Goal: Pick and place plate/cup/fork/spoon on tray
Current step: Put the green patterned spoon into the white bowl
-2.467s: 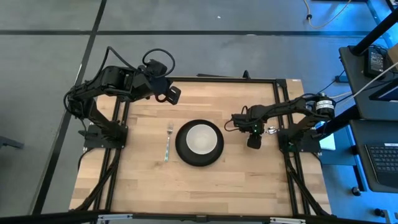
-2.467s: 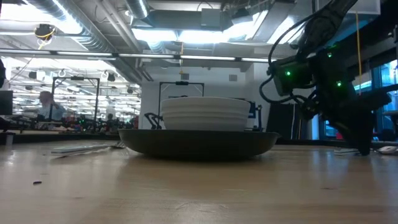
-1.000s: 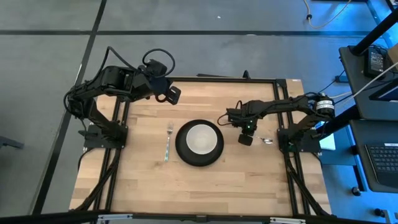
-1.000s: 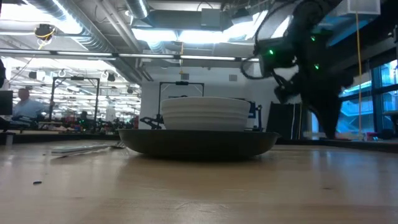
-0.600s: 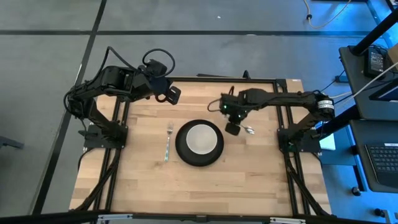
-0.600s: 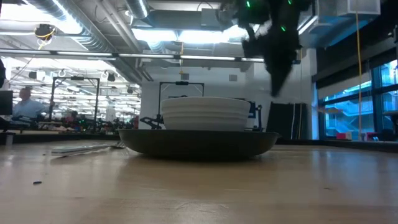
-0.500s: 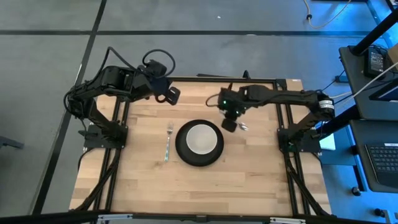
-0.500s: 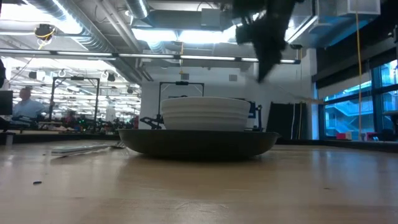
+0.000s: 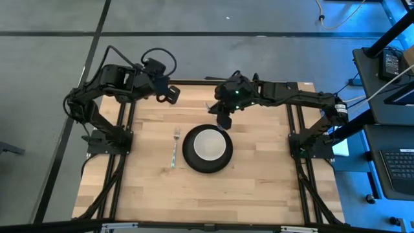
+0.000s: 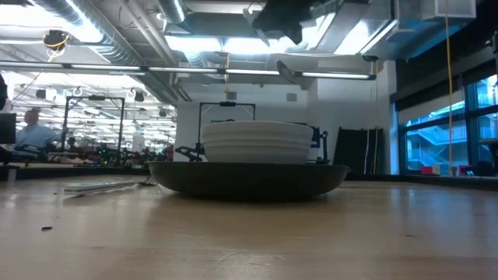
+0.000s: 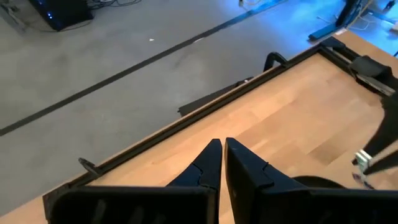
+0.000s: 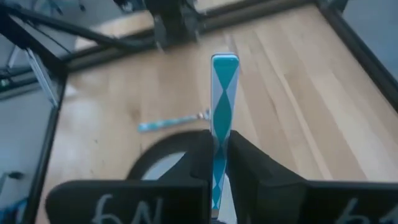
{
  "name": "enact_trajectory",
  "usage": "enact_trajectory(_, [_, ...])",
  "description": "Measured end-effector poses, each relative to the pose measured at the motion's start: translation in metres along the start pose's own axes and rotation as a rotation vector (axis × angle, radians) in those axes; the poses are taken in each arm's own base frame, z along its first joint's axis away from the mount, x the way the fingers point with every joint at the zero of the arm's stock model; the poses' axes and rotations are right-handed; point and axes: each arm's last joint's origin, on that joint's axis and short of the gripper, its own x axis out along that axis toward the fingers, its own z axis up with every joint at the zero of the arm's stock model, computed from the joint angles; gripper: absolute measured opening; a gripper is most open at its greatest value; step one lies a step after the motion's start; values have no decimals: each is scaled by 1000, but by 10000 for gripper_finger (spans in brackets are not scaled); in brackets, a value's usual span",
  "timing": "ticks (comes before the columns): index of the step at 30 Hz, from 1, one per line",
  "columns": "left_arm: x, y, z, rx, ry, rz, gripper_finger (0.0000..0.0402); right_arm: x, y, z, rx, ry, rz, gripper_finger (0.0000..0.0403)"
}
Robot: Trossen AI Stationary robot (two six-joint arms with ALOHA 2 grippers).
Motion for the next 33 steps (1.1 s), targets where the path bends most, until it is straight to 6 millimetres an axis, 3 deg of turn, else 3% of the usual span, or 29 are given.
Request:
enact_trajectory(7, [0, 7, 3, -15, -6, 12, 14, 7, 12, 6, -17, -98, 45, 29])
enact_trajectory(15, [1, 8, 4, 26, -3, 17, 14, 52, 24, -17, -20, -70, 90, 29])
enact_trajectory(26, [1, 7, 3, 27, 6, 5, 14, 112, 18, -51, 61, 53, 75, 29])
enact_trajectory(33, [1, 7, 3, 28, 6, 5, 14, 131, 25, -67, 79, 124, 57, 29])
